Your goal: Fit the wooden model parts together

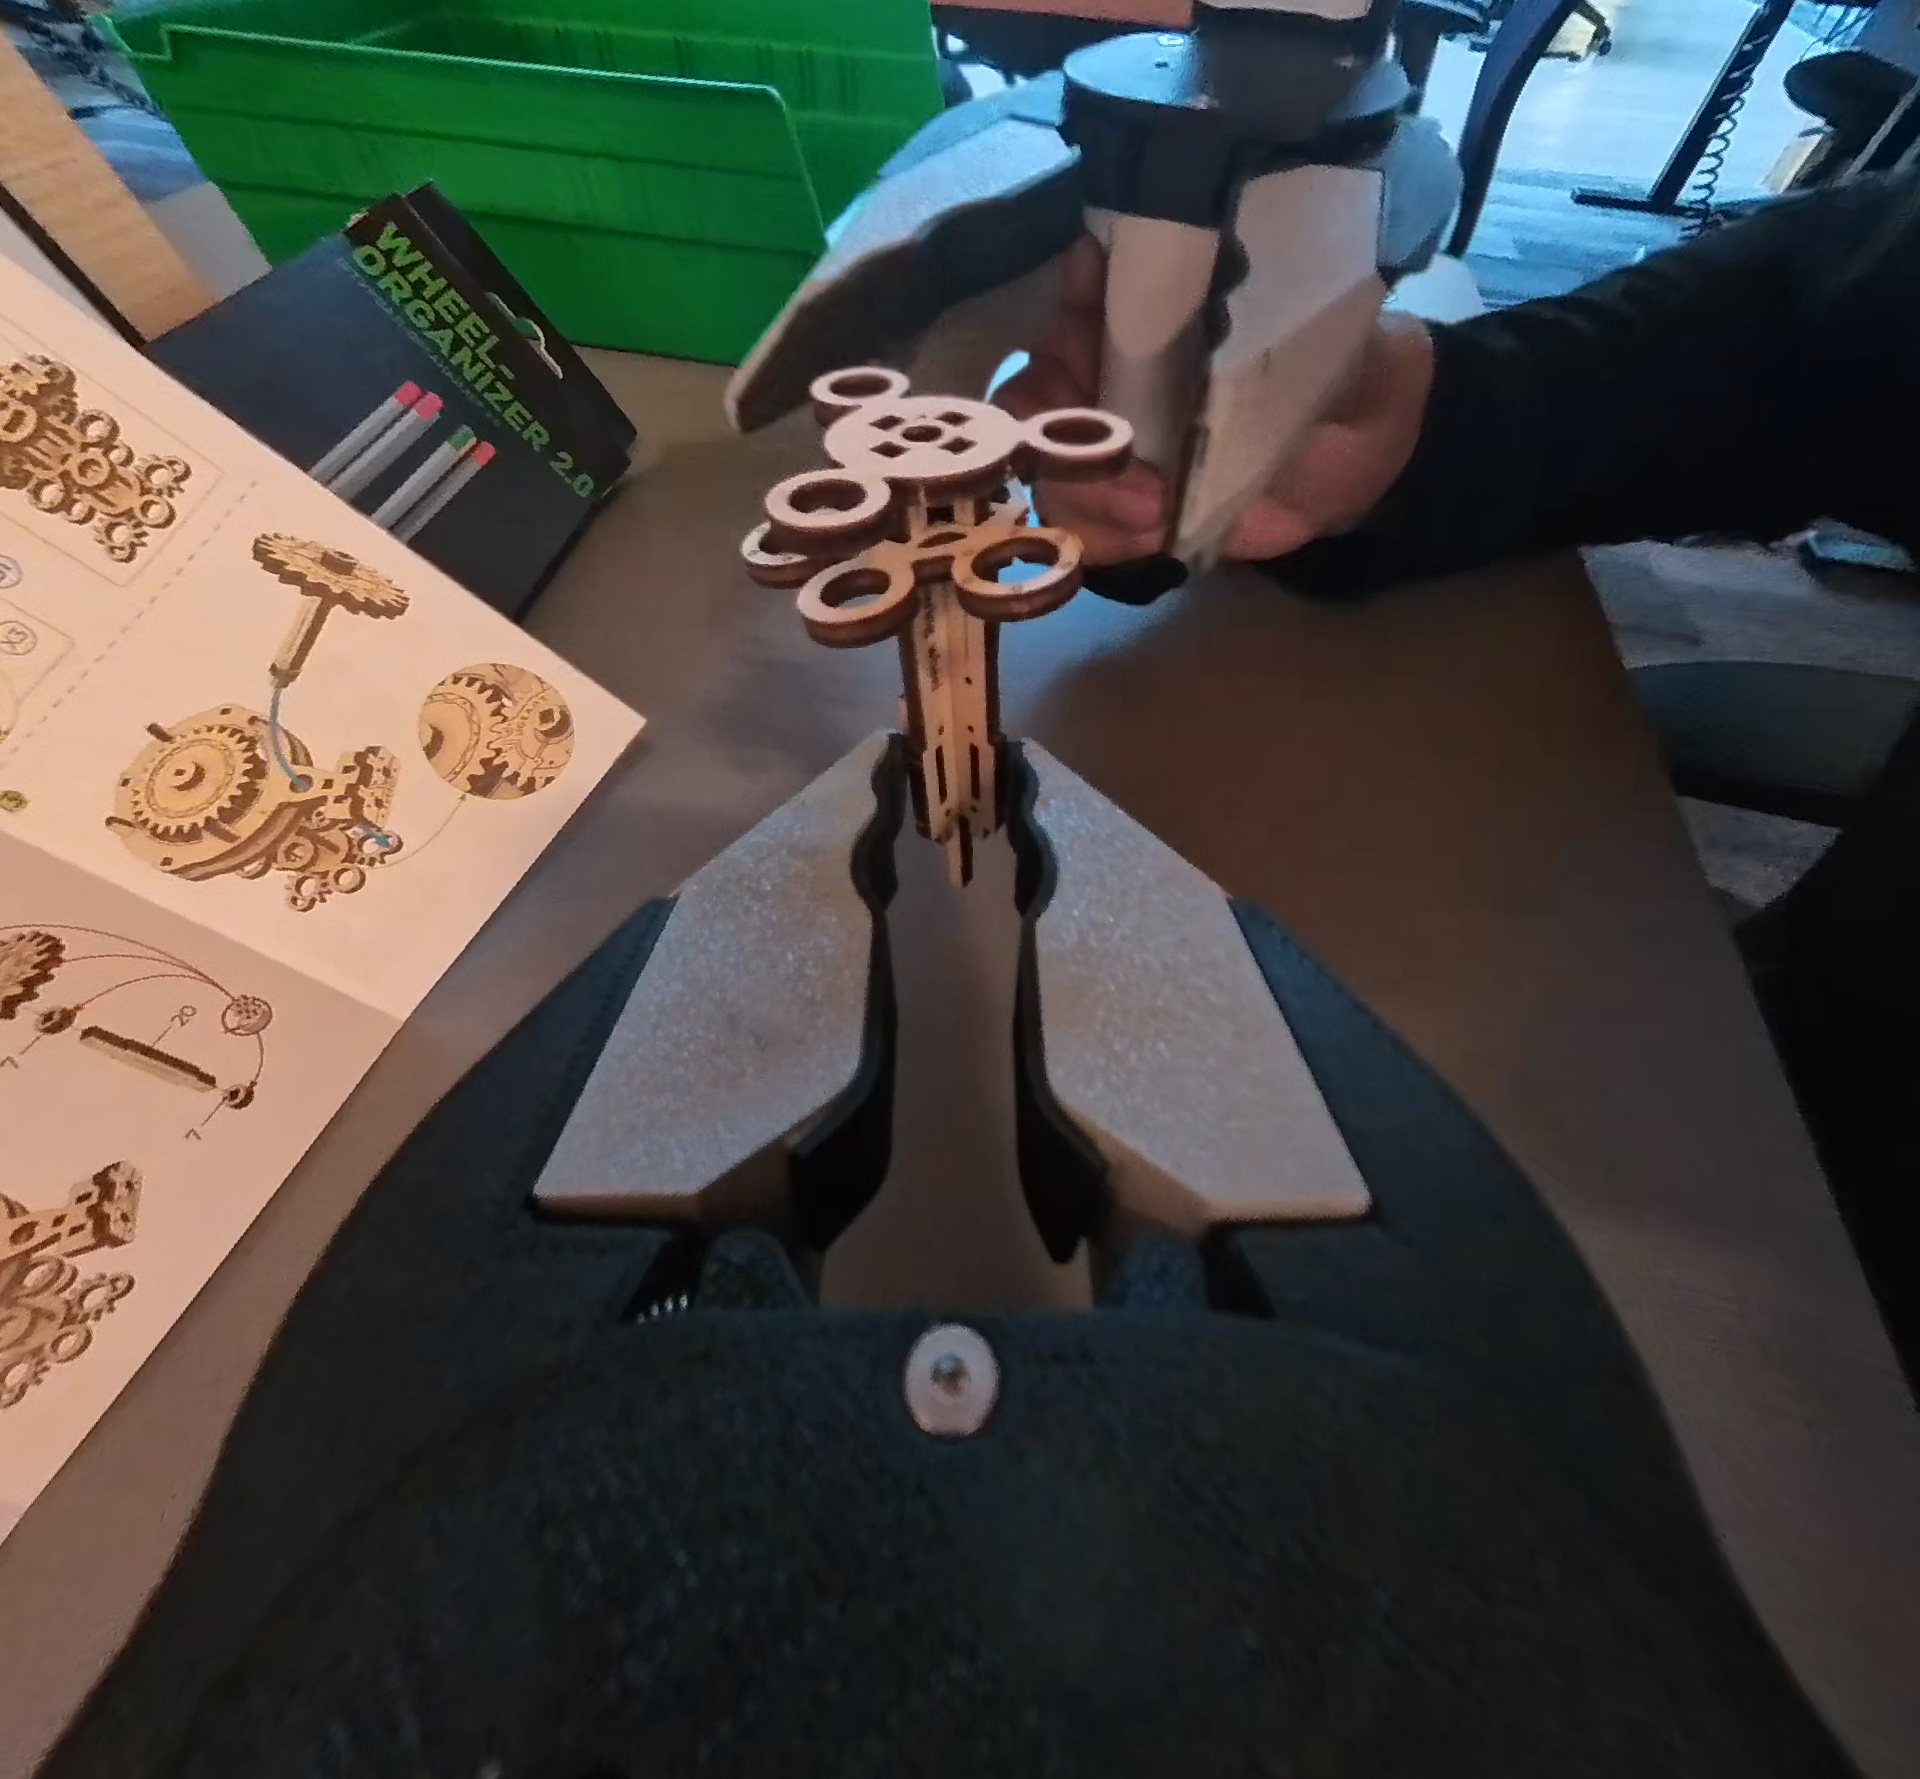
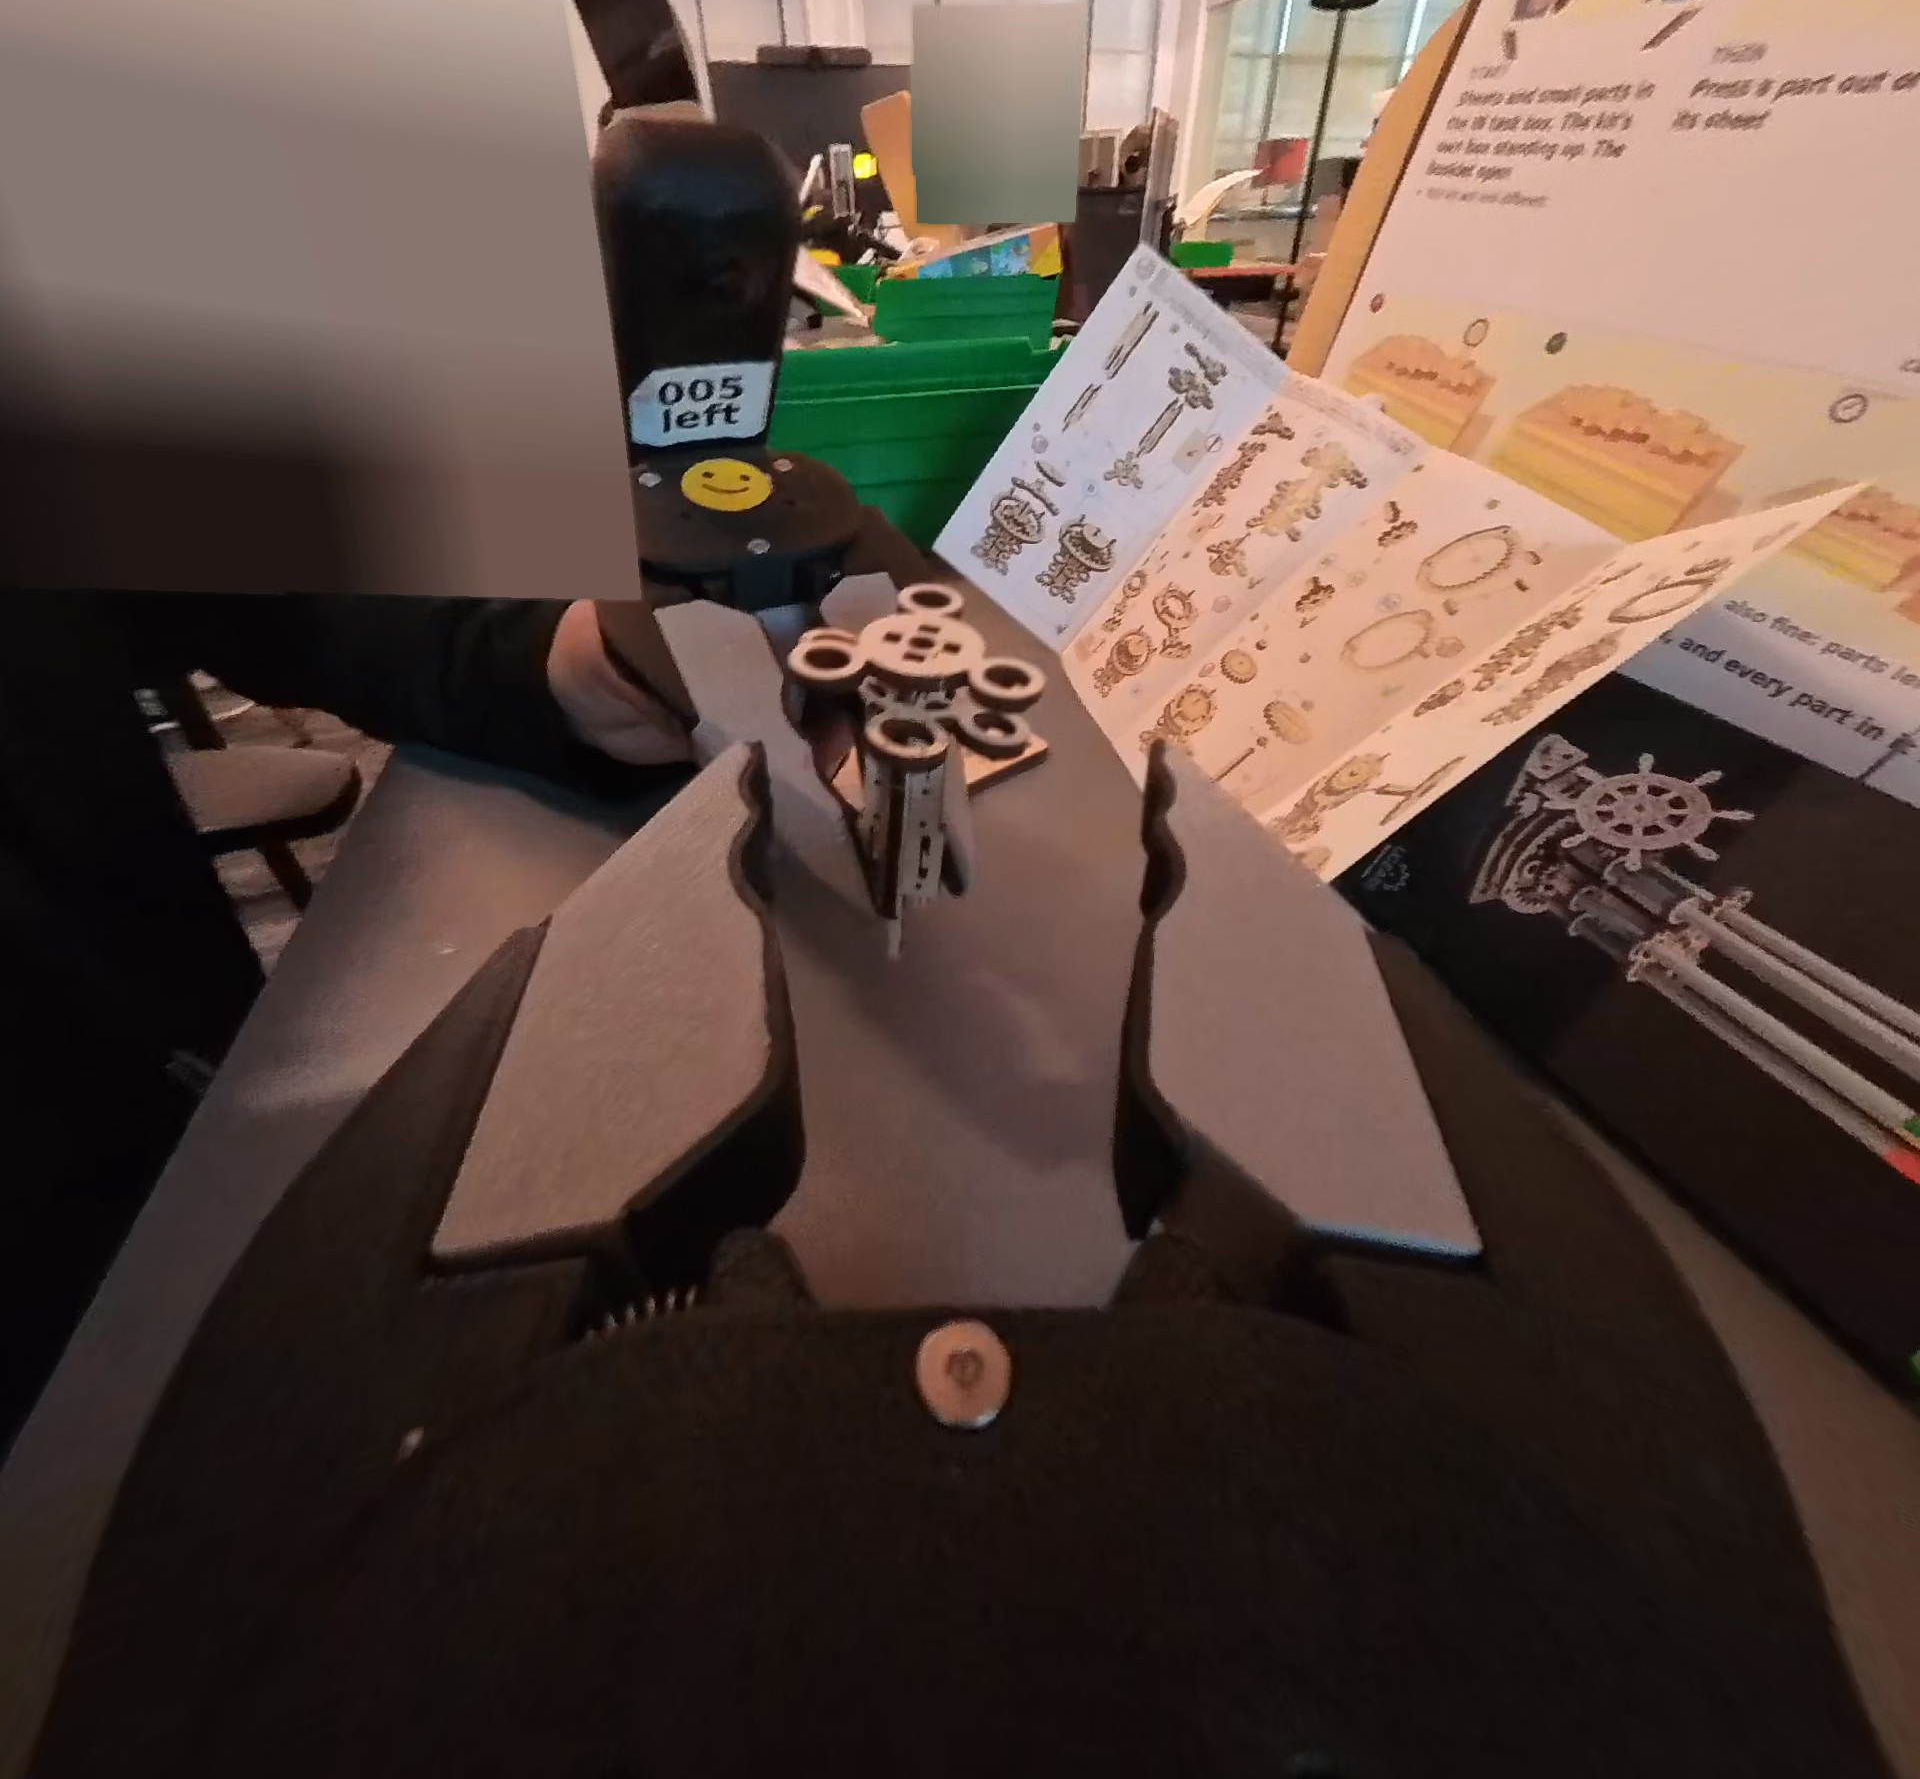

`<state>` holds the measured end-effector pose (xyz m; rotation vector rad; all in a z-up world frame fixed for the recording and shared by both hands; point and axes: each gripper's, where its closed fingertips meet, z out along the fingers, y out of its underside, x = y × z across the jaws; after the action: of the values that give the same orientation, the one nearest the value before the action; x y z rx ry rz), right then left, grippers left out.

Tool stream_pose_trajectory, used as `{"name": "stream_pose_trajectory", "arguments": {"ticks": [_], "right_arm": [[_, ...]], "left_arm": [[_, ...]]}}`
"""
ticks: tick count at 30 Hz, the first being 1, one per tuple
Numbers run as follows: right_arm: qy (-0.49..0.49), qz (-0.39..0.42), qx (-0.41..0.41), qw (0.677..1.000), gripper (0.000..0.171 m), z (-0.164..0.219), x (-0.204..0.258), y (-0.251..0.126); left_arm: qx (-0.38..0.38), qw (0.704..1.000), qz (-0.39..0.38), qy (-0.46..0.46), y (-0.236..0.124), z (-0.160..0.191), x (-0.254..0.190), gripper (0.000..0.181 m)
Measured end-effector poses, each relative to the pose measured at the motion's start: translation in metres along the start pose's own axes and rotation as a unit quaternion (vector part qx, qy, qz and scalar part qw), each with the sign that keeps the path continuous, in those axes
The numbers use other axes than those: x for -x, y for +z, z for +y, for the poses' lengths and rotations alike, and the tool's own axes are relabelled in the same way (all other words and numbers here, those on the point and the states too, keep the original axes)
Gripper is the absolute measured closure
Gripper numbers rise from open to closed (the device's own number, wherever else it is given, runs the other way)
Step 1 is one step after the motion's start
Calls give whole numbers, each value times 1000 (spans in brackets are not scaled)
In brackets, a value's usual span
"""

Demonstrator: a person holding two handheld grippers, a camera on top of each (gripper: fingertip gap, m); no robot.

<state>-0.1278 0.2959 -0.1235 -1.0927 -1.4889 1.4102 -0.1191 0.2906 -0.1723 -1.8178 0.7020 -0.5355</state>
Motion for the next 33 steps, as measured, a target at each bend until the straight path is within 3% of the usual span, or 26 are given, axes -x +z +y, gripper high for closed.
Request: {"name": "stream_pose_trajectory", "arguments": {"ticks": [15, 18, 22, 28, 33], "right_arm": [[-52, 3, 25, 998, 107, -5, 16, 15], [-68, 5, 34, 997, 118, -4, 19, 18], [-89, 16, 40, 995, 120, -5, 18, 17], [-50, 42, -18, 998, 120, -29, -1, -6], [-3, 60, 92, 994, 120, 12, -33, -25]], "left_arm": [[13, 1000, 6, 24, 4, 3, -7, 165], [15, 999, 10, 31, 5, 3, -10, 166], [21, 999, 11, 39, 6, 5, -12, 165], [16, 999, 10, 32, 5, 4, -10, 166], [6, 999, 19, 26, 3, 2, -10, 166]]}}
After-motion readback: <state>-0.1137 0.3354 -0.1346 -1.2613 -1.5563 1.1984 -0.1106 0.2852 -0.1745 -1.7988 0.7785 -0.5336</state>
